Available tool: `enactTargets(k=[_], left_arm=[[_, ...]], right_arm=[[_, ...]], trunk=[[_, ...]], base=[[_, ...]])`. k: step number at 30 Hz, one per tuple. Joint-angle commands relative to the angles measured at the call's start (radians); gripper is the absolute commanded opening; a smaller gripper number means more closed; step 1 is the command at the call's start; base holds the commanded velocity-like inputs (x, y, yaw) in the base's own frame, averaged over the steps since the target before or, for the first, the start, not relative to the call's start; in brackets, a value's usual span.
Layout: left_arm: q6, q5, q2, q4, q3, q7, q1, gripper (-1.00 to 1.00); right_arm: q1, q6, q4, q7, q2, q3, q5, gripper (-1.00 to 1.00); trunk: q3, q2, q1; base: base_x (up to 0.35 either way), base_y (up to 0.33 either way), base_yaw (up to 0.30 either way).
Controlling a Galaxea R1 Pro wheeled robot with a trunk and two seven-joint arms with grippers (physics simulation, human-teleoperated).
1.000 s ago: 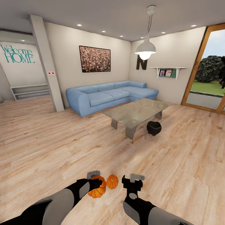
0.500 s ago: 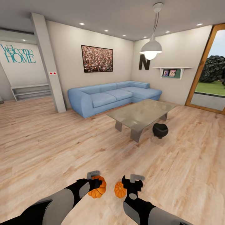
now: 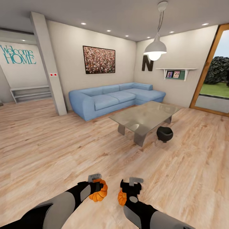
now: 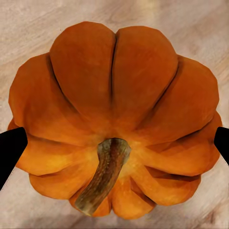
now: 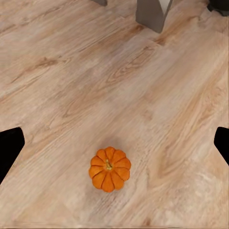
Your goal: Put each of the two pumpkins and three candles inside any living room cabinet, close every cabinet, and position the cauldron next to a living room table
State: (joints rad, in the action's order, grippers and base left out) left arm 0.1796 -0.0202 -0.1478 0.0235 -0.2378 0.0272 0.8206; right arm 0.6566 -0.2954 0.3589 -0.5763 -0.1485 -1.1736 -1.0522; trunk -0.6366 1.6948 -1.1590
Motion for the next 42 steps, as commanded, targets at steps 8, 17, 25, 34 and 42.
enactTargets(k=[8, 17, 25, 34, 42], left_arm=[[0.403, -0.002, -0.003, 0.322, -0.009, 0.09, 0.0, -1.0], [0.792, 0.007, -0.027, 0.749, -0.008, 0.307, 0.0, -1.0], [0.847, -0.07, -0.027, 0.687, -0.005, 0.319, 0.038, -1.0], [0.846, -0.087, -0.024, 0.232, -0.199, 0.323, 0.276, -1.0], [0.845, -0.104, 0.054, 0.246, -0.234, 0.342, 0.286, -1.0]], right_arm=[[0.084, 0.445, 0.086, 0.018, 0.0, 0.033, -0.009, 1.0], [0.247, 0.86, 0.093, 0.02, 0.004, 0.327, -0.01, 1.0], [0.368, 1.102, 0.043, 0.014, 0.008, 0.372, -0.01, 1.0], [0.379, 1.13, -0.028, 0.017, 0.007, 0.374, -0.012, 1.0], [0.379, 1.133, -0.031, 0.016, 0.001, 0.365, -0.013, 1.0]], trunk=[[-0.001, 0.0, 0.0], [-0.001, 0.0, 0.0], [-0.001, 0.0, 0.0], [-0.001, 0.0, 0.0], [-0.001, 0.0, 0.0]], base=[[0.205, 0.005, 0.0], [0.039, 0.0, 0.0], [0.001, 0.0, 0.0], [0.0, 0.0, 0.0], [0.0, 0.0, 0.0]])
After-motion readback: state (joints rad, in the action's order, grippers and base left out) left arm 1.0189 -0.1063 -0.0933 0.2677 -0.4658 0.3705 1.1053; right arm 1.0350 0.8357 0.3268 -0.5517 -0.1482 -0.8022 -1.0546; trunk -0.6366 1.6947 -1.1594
